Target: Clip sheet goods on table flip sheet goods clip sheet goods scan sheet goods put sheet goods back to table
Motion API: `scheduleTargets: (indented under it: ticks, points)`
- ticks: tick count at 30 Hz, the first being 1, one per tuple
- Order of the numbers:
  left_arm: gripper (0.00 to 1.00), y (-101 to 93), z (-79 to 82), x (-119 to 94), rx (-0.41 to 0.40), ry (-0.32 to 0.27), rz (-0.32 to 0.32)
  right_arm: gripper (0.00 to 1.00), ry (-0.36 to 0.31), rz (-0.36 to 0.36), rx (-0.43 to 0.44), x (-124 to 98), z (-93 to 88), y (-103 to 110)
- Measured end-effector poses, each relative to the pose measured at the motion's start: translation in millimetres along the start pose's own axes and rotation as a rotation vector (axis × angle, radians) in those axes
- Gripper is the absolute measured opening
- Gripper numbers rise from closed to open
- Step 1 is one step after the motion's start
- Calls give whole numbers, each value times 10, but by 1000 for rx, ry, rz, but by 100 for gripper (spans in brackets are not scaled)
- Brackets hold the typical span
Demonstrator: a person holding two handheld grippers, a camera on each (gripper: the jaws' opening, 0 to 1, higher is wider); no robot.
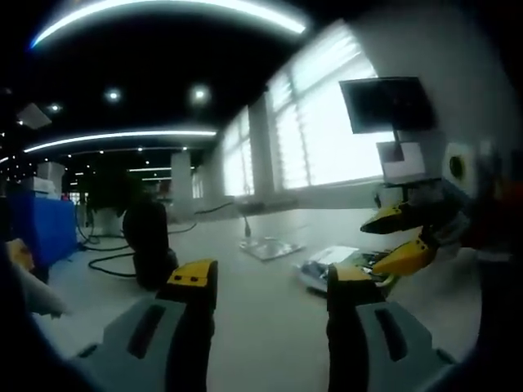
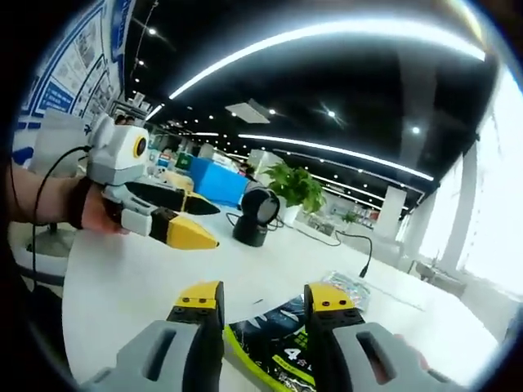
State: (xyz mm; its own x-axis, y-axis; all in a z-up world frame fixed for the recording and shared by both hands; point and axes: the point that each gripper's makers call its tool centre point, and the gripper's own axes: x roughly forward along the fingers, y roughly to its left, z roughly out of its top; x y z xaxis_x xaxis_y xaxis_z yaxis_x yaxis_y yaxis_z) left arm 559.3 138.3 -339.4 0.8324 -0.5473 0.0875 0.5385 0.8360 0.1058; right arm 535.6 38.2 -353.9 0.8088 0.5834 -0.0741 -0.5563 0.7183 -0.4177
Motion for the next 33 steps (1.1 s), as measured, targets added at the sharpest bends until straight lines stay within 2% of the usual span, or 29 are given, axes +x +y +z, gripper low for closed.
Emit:
scheduleTargets:
  ticks: [7, 12, 14, 21, 26, 28, 31, 33]
  points:
    - [46, -13, -2, -1, -4, 1, -3, 36, 44, -35, -110, 76, -119, 28]
    - [46, -38, -10, -1, 2, 5, -11, 36, 85, -20, -122, 89, -255, 104]
    - [46, -33, -13, -4, 6, 7, -8, 36, 98, -20, -100, 90, -303, 105]
    - [46, -31, 9, -15, 11, -2, -3, 32, 105, -58, -106, 112, -360, 50]
    - [46, -23, 14, -16, 15, -3, 1, 26, 122, -69, -48, 111, -414, 59]
    - [46, -17, 15, -16, 13, -3, 3, 22, 133, -65, 18, 106, -443, 97]
    - [46, -19, 10, -12, 13, -1, 1, 13, 150, -58, 61, 101, -462, 134]
    - [46, -21, 10, -10, 15, 0, 0, 4, 177, -67, 80, 90, -495, 148]
